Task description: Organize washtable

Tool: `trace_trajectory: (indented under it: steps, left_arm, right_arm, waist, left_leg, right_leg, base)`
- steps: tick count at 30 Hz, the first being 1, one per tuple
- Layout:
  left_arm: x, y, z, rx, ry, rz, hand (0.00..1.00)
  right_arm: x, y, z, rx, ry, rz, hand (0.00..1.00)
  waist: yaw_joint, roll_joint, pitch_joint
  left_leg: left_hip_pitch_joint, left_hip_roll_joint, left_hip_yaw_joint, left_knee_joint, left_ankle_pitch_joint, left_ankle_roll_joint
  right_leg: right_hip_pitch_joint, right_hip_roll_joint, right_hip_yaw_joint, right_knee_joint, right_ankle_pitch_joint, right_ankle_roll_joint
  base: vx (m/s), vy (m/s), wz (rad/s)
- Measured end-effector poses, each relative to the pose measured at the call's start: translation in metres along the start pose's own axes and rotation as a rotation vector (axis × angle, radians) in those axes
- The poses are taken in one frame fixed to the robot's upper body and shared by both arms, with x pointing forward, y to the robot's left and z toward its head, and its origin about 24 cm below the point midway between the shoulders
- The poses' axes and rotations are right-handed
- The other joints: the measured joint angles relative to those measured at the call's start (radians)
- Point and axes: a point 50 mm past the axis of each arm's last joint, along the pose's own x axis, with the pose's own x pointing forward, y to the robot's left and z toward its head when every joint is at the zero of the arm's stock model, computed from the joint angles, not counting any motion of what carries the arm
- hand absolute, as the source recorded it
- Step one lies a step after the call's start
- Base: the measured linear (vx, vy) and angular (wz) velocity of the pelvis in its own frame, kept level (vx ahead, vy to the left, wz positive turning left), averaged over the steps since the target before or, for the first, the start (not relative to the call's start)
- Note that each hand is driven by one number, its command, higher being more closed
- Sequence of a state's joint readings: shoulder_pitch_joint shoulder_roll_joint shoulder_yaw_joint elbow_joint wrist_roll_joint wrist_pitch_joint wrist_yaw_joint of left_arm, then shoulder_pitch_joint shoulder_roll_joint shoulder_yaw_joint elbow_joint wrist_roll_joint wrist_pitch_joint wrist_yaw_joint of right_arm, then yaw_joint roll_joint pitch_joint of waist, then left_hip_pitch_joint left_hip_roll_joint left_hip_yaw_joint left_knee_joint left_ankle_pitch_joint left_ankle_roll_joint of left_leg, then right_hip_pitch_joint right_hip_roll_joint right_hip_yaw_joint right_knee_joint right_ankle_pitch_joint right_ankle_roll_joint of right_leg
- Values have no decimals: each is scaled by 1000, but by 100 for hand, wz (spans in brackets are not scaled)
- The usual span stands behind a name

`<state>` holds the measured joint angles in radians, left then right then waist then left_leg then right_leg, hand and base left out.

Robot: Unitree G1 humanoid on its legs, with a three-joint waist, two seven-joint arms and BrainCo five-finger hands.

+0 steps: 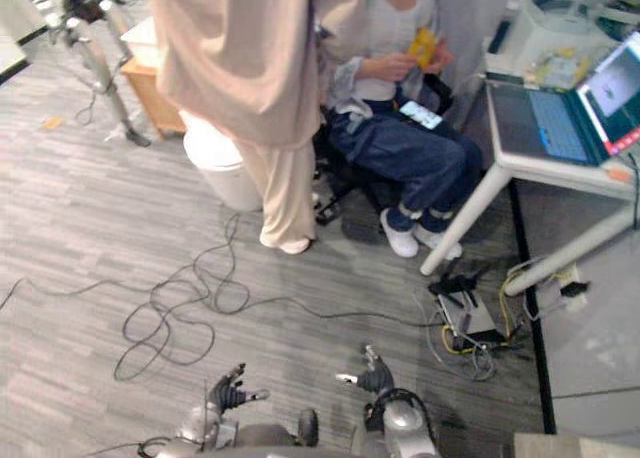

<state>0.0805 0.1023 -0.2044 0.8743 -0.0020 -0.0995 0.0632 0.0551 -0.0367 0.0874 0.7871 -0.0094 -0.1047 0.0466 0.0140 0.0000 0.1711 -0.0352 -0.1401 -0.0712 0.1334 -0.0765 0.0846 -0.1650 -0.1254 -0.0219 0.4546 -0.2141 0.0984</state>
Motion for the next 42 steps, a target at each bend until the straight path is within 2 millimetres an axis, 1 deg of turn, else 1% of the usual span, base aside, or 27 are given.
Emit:
trace_trajectory:
  steps: [3,5,7,8,9,10,11,13,16,17,19,20,21,22,23,24,27,28,29,31,33,35,36,37,38,40,42]
  left_arm:
    - [0,0,0,15,-1,0,0]
    - [0,3,-1,8,-2,11,0]
    - [0,6,0,6,-10,21,0]
    - [1,4,3,3,-14,17,0]
    - [2,2,4,-3,-17,13,0]
    - [2,-4,5,-14,-23,1,0]
    - [2,-6,6,-17,-26,-4,0]
    - [2,-17,10,-38,-39,-25,0]
    - [0,-21,5,-52,-23,-34,0]
    - [-1,-22,4,-55,-22,-35,0]
    - [0,-18,3,-40,-20,-32,0]
    - [0,-9,3,-11,-22,-24,0]
    - [2,-7,7,-4,-30,-29,0]
    - [2,-11,7,-10,-30,-37,0]
    - [1,-9,5,-9,-23,-32,0]
    - [-1,-6,0,-6,-8,-26,0]
    - [-5,-3,-10,-11,14,-14,0]
    - [-5,-2,-10,-12,17,-11,0]
    - [-5,0,-12,-19,25,-3,0]
    - [-6,5,-17,-41,43,21,0]
    - [-7,9,-21,-64,56,43,0]
    - [-10,16,-30,-80,86,69,0]
    - [-11,19,-31,-93,91,82,0]
    - [-11,21,-31,-101,91,92,0]
    - [-11,23,-31,-121,89,105,0]
    - [-11,24,-31,-158,89,123,0]
    - [-11,25,-32,-191,89,134,0]
  right_arm:
    - [-2,0,-4,1,14,-2,0]
    - [-2,0,-6,-2,17,1,0]
    - [0,1,-1,-5,3,2,0]
    - [3,-1,3,-9,-5,-2,0]
    - [4,-4,6,-7,-13,-13,0]
    - [5,-12,11,-9,-25,-46,0]
    - [6,-14,12,-14,-27,-52,0]
    - [6,-23,14,-36,-31,-68,0]
    - [5,-25,14,-40,-30,-70,0]
    - [6,-26,16,-44,-35,-73,0]
    - [6,-21,14,-40,-30,-57,0]
    - [5,-16,11,-24,-23,-51,0]
    - [3,-17,7,-12,-15,-59,0]
    - [4,-19,10,-12,-21,-66,0]
    - [5,-20,10,-4,-18,-71,0]
    - [5,-15,10,1,-19,-58,0]
    - [7,-5,12,6,-26,-36,0]
    - [7,-6,12,4,-26,-37,0]
    - [7,-6,11,-2,-18,-37,0]
    - [7,-3,3,-16,21,-24,0]
    - [4,-3,-6,-22,51,-20,0]
    - [4,-4,-5,-34,47,-21,0]
    - [4,-5,-5,-33,46,-23,0]
    - [1,-8,-11,-26,62,-33,0]
    - [-2,-10,-17,-20,78,-41,0]
    - [-3,-12,-17,-14,78,-46,0]
    - [-5,-10,-21,-4,87,-45,0]
  waist:
    - [-4,-2,-1]
    - [0,-19,-13]
    - [-1,-43,-28]
    - [0,-25,-23]
    - [0,-14,-24]
    - [-4,-1,-20]
    - [-5,2,-19]
    - [-12,1,-18]
    - [-37,31,-21]
    - [-40,50,-21]
    - [-50,56,-17]
    - [-69,29,-32]
    - [-78,36,-29]
    - [-83,53,-25]
    - [-79,42,-4]
    - [-80,33,-1]
    - [-81,20,-7]
    - [-81,19,-8]
    - [-80,20,-7]
    - [-80,13,-3]
    - [-82,9,-1]
    - [-103,-1,4]
    - [-111,-9,3]
    - [-110,-26,4]
    - [-104,-30,3]
    - [-99,-16,-3]
    - [-83,-26,-8]
  left_leg:
    - [-6,-4,-109,-3,15,-19]
    - [-22,-25,-206,9,33,-46]
    - [-79,-53,-289,20,55,-75]
    - [-102,-33,-296,14,45,-101]
    - [-112,-7,-259,8,44,-105]
    - [-141,67,-120,14,45,-106]
    - [-143,93,-57,26,44,-106]
    - [-137,158,172,139,14,-120]
    - [-123,204,239,220,-78,-138]
    - [-147,214,263,217,-97,-128]
    - [-149,188,226,108,-41,-112]
    - [-112,151,192,-46,48,-141]
    - [-102,182,298,26,-16,-126]
    - [-81,191,321,-3,-26,-128]
    - [-43,168,322,-59,23,-122]
    - [-4,155,318,-96,42,-133]
    - [14,134,303,-145,72,-92]
    - [16,128,300,-167,84,-88]
    - [34,118,293,-225,129,-82]
    - [35,111,271,-236,144,-74]
    - [42,104,245,-236,148,-73]
    - [40,98,162,-235,145,-64]
    - [30,88,126,-236,144,-64]
    - [24,68,94,-228,150,-63]
    - [6,69,99,-209,150,-63]
    - [-30,74,93,-161,149,-62]
    - [-34,70,59,-165,149,-62]
  right_leg:
    - [-40,39,140,40,-8,13]
    - [-43,18,122,-6,-12,20]
    - [-41,-8,80,-94,47,-5]
    - [-42,-15,23,-102,60,-19]
    - [-41,-15,-8,-113,63,-24]
    - [-38,-18,-78,-111,64,-29]
    - [-34,-24,-99,-111,63,-35]
    - [-31,-68,-150,-115,64,-38]
    - [-38,-78,-186,-127,84,-22]
    - [-46,-60,-199,-126,92,-12]
    - [-45,-33,-182,-197,110,-36]
    - [-27,-17,-194,-289,170,-78]
    - [-8,-35,-253,-321,204,-50]
    - [-5,-31,-270,-315,207,-51]
    - [8,-50,-283,-307,217,-52]
    - [34,-55,-284,-306,219,-51]
    - [44,-65,-282,-305,227,-47]
    - [36,-69,-282,-306,230,-42]
    - [26,-70,-284,-309,237,-30]
    - [31,-77,-299,-302,238,-27]
    - [38,-86,-290,-261,200,-19]
    - [23,2,-60,-191,76,-26]
    - [20,21,-16,-175,57,-27]
    - [12,9,-30,-168,50,-28]
    - [12,-11,-67,-161,49,-26]
    - [26,-18,-102,-146,43,-18]
    - [66,-11,-120,-190,45,-19]
  base:
    - [36,-163,126]
    - [45,-221,153]
    - [18,-271,165]
    - [-22,-183,146]
    - [-75,-205,138]
    - [-57,-155,117]
    - [-88,-188,120]
    - [-101,-61,79]
    - [-151,112,48]
    - [-83,100,41]
    - [-84,53,78]
    - [-96,60,130]
    - [-49,91,126]
    - [-57,166,83]
    - [-57,160,45]
    - [-82,121,30]
    - [-127,58,10]
    - [-142,75,18]
    - [-136,62,20]
    - [-163,55,27]
    - [-132,8,33]
    - [-102,-83,99]
    - [-29,-101,161]
    - [2,-59,147]
    - [38,-23,129]
    - [32,-9,83]
    - [71,-3,70]
